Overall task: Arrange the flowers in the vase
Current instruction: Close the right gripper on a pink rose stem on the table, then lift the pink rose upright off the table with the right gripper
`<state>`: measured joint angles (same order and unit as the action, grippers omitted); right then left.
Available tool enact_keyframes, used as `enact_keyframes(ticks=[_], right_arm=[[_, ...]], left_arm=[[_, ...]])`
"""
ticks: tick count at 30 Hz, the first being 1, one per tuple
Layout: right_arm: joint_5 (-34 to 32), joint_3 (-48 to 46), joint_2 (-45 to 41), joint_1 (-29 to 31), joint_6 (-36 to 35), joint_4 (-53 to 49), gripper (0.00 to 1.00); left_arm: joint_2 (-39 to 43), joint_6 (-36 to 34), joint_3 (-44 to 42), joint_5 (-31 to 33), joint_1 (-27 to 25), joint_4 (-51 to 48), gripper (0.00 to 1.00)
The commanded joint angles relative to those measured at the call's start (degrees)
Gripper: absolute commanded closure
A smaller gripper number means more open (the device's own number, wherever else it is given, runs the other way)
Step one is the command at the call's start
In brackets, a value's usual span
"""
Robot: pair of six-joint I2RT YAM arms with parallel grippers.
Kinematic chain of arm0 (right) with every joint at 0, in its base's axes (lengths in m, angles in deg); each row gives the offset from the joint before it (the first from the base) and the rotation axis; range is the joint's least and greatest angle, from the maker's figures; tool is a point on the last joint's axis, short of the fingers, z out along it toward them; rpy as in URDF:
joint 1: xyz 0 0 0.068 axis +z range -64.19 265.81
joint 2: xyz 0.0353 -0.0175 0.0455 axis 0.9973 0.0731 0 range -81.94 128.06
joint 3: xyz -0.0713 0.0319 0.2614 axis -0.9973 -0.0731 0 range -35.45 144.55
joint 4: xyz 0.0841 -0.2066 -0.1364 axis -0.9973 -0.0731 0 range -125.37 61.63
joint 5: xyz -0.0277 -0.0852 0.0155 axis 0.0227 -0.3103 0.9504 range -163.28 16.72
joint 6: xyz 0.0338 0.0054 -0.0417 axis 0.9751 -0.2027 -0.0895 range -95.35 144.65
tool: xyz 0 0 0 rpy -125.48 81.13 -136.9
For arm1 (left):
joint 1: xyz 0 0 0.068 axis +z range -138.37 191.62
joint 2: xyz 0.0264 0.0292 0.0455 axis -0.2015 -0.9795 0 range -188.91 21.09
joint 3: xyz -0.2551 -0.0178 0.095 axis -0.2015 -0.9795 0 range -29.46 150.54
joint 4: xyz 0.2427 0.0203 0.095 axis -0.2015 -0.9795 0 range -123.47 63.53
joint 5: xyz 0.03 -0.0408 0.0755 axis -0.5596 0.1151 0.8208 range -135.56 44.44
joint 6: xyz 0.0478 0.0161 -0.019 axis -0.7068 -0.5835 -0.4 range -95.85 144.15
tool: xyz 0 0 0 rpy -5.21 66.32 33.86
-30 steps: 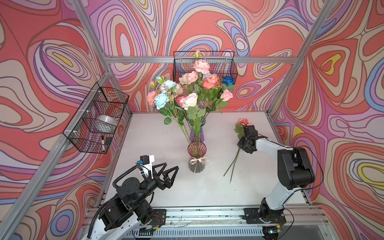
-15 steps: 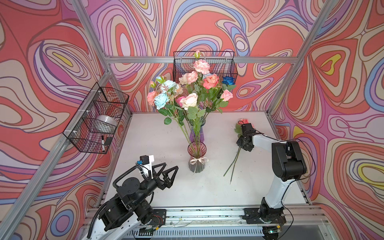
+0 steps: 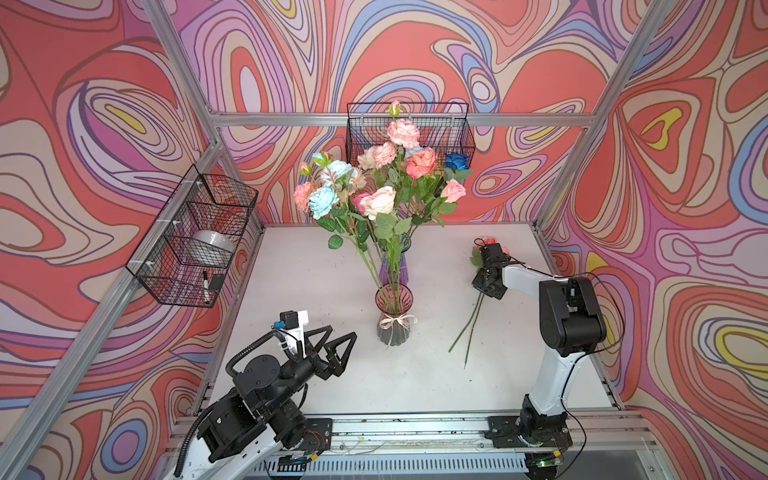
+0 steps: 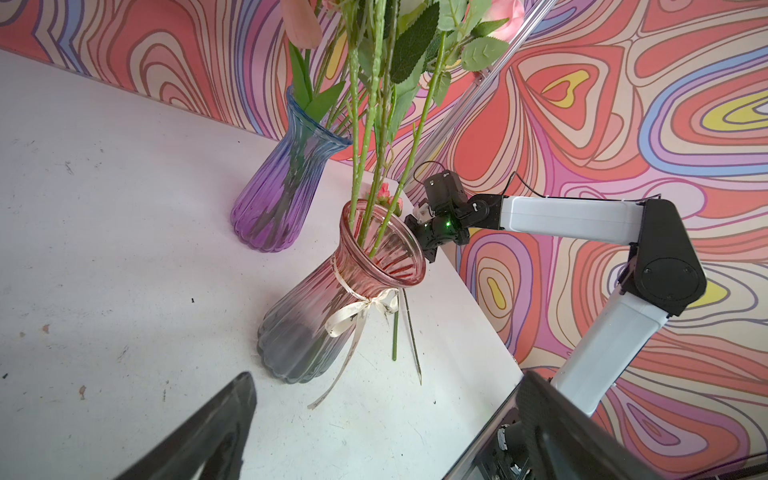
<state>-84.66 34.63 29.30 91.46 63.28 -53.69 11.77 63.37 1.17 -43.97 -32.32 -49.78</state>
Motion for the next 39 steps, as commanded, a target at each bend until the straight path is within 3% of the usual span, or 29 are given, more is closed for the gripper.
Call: enact_keyframes(ticks=[1, 16, 21, 27, 32, 39], right_arm=[[-0.8, -1.4, 0.9, -0.3, -0.1, -2.0, 0.99], [3.1, -11.0, -21.1, -0.2, -4.0, 0.5, 1.0], [9.1, -13.8, -26.6, -0.1, -7.7, 2.2, 1.0], [13.5, -17.3, -39.5, 1.0, -9.0, 5.4, 1.0], [15.6, -16.8, -50.0, 5.0, -10.0, 5.7, 1.0], [12.7, -9.4, -58.9, 14.0, -12.2, 5.9, 1.0]], left_arm=[[0.6, -0.1, -0.3, 0.7, -0.3, -0.5, 0.0], [-1.0, -0.6, 0.8, 0.4, -0.3, 0.4, 0.0], [-1.7, -0.8, 1.2, 0.2, -0.3, 0.8, 0.0], [-2.4, -0.9, 1.5, 0.1, -0.3, 1.0, 0.0], [-3.0, -1.0, 1.6, -0.2, -0.3, 1.3, 0.0], [-3.3, -1.6, 2.5, 0.3, -0.3, 0.7, 0.0]])
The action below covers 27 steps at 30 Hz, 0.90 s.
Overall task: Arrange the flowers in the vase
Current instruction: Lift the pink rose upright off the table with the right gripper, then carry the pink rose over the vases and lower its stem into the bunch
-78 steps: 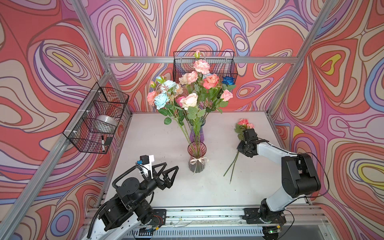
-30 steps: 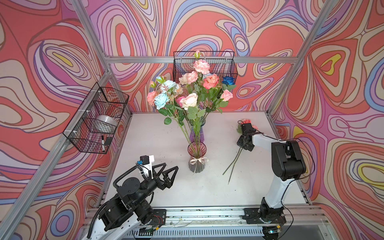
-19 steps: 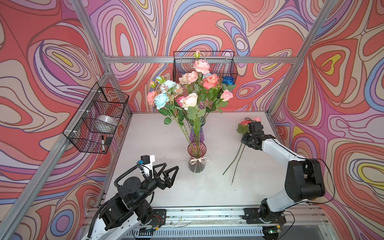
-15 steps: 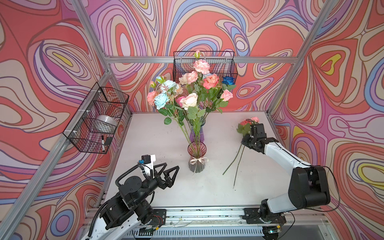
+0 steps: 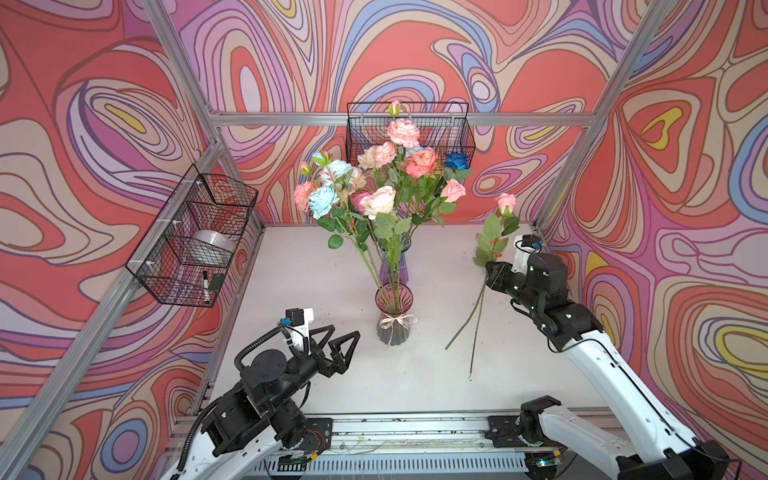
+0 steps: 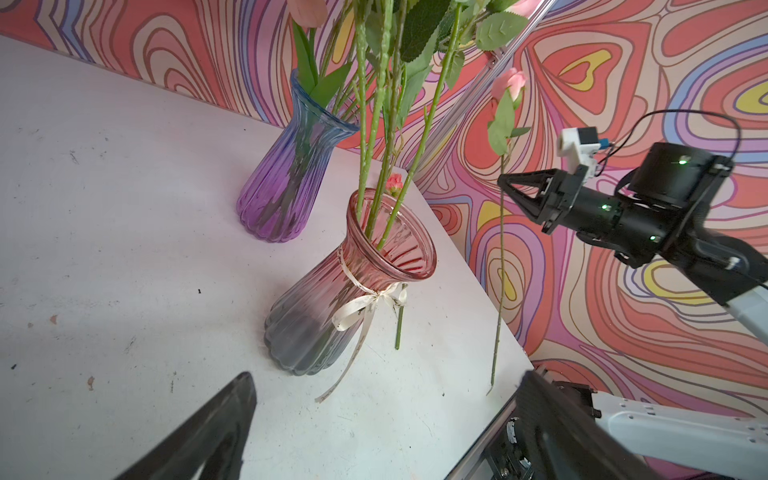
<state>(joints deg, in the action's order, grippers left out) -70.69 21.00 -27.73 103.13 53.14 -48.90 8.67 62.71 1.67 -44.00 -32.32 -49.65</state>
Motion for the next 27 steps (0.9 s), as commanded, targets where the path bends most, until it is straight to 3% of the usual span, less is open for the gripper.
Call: enact_keyframes(ticks=[1, 10, 18, 23, 27], right_arm=[[-1.6, 5.5, -2.2, 3.0, -2.4, 1.2, 1.0], [5.1, 17.6, 2.4, 8.3, -2.3, 8.0, 1.0], [-8.2, 23.5, 11.8, 28.6, -13.9, 19.6, 1.0], [-10.7, 25.2, 16.0, 33.2, -18.0, 28.6, 1.0], [-10.5, 28.5, 18.4, 34.2, -19.2, 30.3, 1.0]], left_arm=[[-0.1, -1.0, 2.0, 0.5, -0.3, 0.6, 0.0], [0.9, -0.8, 2.5, 0.6, -0.3, -0.3, 0.0], [1.2, -0.8, 2.9, 0.9, -0.3, -1.2, 0.0], [1.0, -0.7, 3.6, 0.9, -0.3, -1.5, 0.0], [0.7, -0.6, 3.9, 0.8, -0.3, -1.6, 0.0]])
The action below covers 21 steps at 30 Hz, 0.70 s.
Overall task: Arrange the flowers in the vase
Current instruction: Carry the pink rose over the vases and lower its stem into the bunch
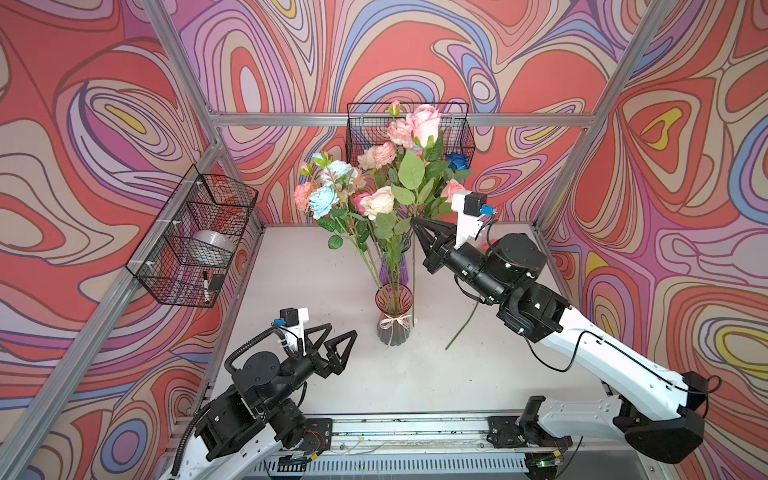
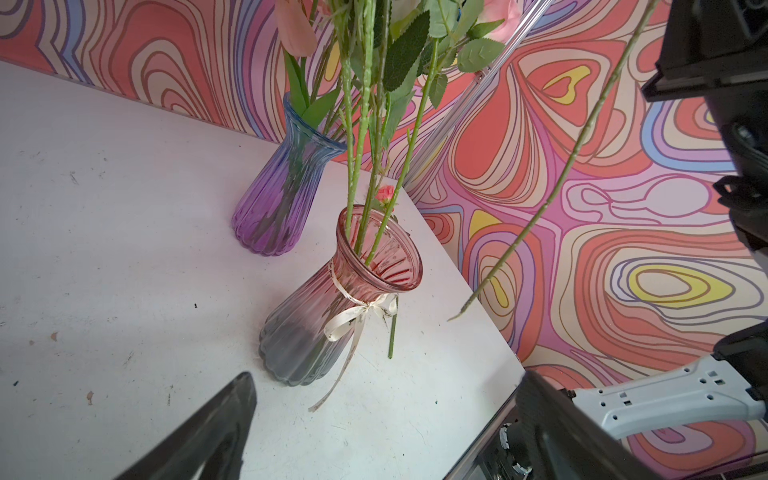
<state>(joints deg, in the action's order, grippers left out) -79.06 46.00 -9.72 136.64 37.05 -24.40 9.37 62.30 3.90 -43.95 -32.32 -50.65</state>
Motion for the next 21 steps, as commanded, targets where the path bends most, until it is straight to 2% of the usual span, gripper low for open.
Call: enact_keyframes(ticks=[1, 7, 13, 21], right_arm=[[-2.2, 4.1, 0.8, 0.7, -3.3, 5.8, 1.0], [-5.9, 4.0, 3.8, 0.8, -6.9, 8.3, 1.0], [-9.9, -7.4, 4.9, 0.7, -9.1, 21.2, 1.0], [-11.6, -20.8, 2.2, 0.8, -3.3, 27.0, 1.0]], left_arm=[[0.0, -0.2, 1.8, 0.7, -0.3, -0.6, 0.0], [-0.2, 0.1, 1.3, 0.8, -0.3, -0.2, 0.0], [-0.2, 0.2, 1.3, 0.7, -0.3, -0.2, 0.0], [0.0, 0.1, 1.2, 0.9, -0.3, -0.3, 0.0]])
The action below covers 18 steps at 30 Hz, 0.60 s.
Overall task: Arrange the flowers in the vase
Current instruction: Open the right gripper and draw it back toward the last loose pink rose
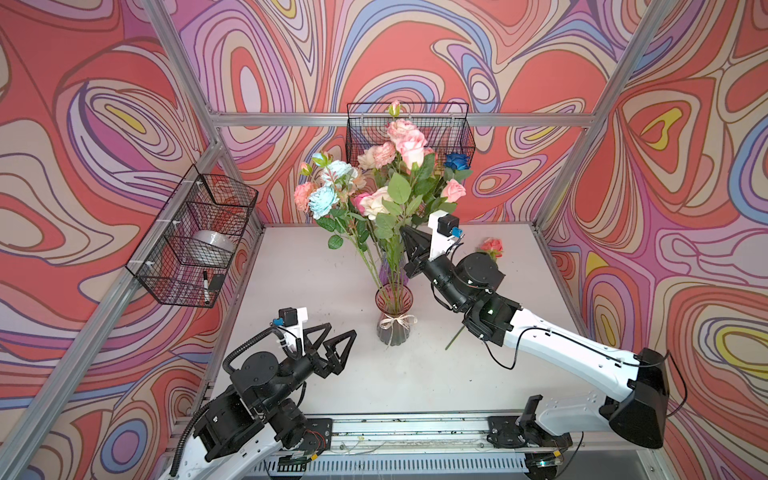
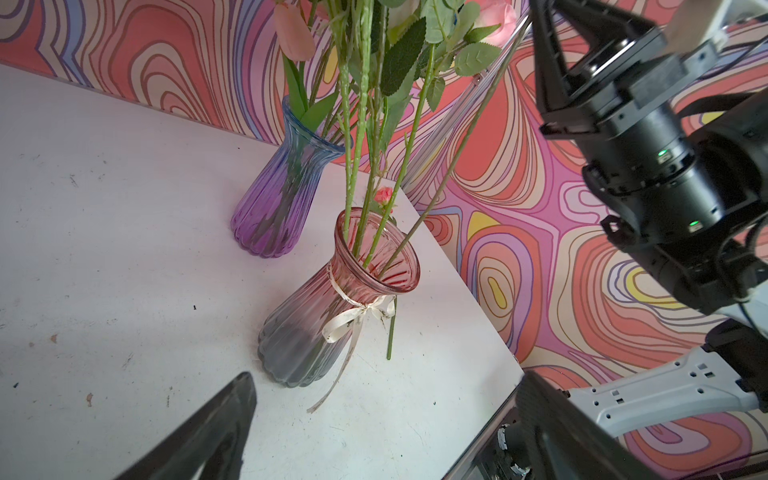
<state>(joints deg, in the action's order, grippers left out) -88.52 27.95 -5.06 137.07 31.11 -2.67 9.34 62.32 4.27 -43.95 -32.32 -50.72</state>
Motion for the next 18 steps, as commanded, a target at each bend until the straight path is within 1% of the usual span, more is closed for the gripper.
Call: enact_keyframes(ticks=[1, 3, 9, 18], right_arm=[[-2.6, -4.3, -3.0, 0.4, 3.4, 5.7, 1.0], [-3.3, -7.1, -4.0, 0.4, 4.9, 5.8, 1.0], [-3.9, -10.9, -5.2, 0.4, 9.2, 1.8, 1.0], [-2.7, -10.8, -3.3, 0.4, 15.3, -8.4, 1.0]], left_arm=[[0.1, 0.2, 0.8, 0.7, -0.3, -0.1, 0.0], [0.0, 0.2, 0.5, 0.7, -0.2, 0.2, 0.0], [-0.6, 0.2, 0.5, 0.2, -0.2, 0.4, 0.0], [-0.4, 0.4, 0.3, 0.1, -0.2, 0.3, 0.0]])
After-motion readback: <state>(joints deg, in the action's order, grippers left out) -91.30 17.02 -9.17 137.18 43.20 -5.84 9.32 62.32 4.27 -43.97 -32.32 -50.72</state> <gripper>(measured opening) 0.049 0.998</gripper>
